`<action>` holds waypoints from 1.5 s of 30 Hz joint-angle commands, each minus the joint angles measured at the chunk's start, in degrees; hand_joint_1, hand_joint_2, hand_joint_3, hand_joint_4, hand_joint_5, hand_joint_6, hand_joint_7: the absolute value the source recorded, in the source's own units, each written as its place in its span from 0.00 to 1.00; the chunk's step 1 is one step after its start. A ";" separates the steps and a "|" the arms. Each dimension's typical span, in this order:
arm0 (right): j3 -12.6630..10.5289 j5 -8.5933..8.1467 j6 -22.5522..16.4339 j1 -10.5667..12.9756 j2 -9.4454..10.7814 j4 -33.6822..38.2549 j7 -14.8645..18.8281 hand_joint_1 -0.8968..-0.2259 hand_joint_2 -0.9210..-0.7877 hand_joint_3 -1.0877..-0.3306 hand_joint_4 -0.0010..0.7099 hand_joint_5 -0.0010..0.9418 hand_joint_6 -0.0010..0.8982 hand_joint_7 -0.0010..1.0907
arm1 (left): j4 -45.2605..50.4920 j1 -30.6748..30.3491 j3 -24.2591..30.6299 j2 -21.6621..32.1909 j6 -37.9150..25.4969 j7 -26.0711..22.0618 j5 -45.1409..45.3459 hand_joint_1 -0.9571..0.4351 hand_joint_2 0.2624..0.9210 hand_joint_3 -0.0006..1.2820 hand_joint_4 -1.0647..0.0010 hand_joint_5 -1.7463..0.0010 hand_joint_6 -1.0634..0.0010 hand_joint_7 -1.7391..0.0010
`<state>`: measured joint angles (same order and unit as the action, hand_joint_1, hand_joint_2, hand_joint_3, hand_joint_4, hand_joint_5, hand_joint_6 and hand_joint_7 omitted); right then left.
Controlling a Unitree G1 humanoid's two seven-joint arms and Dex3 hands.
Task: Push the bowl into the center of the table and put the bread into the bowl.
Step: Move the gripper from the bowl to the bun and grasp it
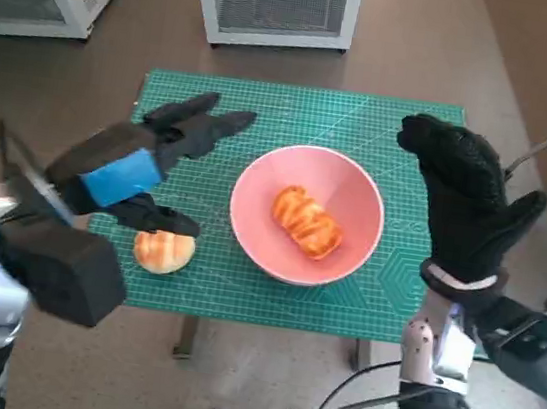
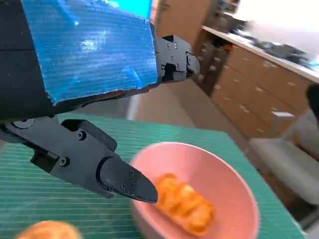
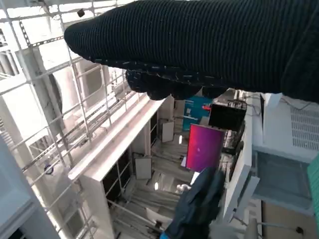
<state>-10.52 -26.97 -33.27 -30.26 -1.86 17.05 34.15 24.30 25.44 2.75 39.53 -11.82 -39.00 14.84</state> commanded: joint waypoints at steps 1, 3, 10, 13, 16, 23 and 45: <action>0.19 -0.42 0.79 1.46 0.40 0.26 -0.15 0.70 0.00 0.82 0.52 0.01 0.20 0.52 | 3.60 -3.91 2.68 2.68 -2.32 -1.11 -0.89 0.52 0.79 0.00 1.00 1.00 0.91 0.90; 0.22 -0.45 0.81 1.38 0.47 0.39 -0.09 0.70 0.00 0.82 0.52 0.01 0.20 0.52 | 4.26 -5.47 3.48 3.45 -2.51 -1.08 -0.82 0.53 0.77 0.00 1.00 1.00 0.91 0.90; 0.42 -0.39 0.76 1.29 0.70 0.58 -0.02 0.70 0.00 0.82 0.52 0.01 0.19 0.52 | 5.30 -10.12 4.32 5.01 -1.40 -0.20 0.28 0.52 0.75 0.00 1.00 1.00 0.90 0.91; 0.41 -0.50 0.82 1.24 0.65 0.66 0.10 0.70 0.00 0.82 0.52 0.01 0.19 0.53 | 4.46 -11.47 3.87 5.37 -0.38 0.15 0.82 0.51 0.75 0.00 1.00 1.00 0.90 0.92; 0.37 -0.69 0.85 1.15 0.62 0.88 0.31 0.70 0.00 0.82 0.52 0.01 0.19 0.53 | 3.49 -12.28 3.30 5.54 0.34 0.46 1.36 0.51 0.76 0.00 1.00 1.00 0.89 0.93; 0.32 -1.02 0.89 0.94 0.46 1.38 0.75 0.70 0.00 0.82 0.52 0.00 0.18 0.53 | 0.93 -13.57 1.32 5.36 1.71 1.51 2.96 0.50 0.76 0.00 1.00 1.00 0.87 0.95; 0.09 -1.63 1.86 1.17 -0.61 0.87 1.49 0.71 0.00 0.82 0.52 0.00 0.17 0.53 | -17.07 -9.01 -9.36 1.91 3.51 4.97 8.27 0.50 0.80 0.01 0.96 0.99 0.81 0.97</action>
<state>-10.27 -28.37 -32.26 -30.26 -2.07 17.69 35.16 9.68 14.67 -5.32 42.20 -8.42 -34.79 22.35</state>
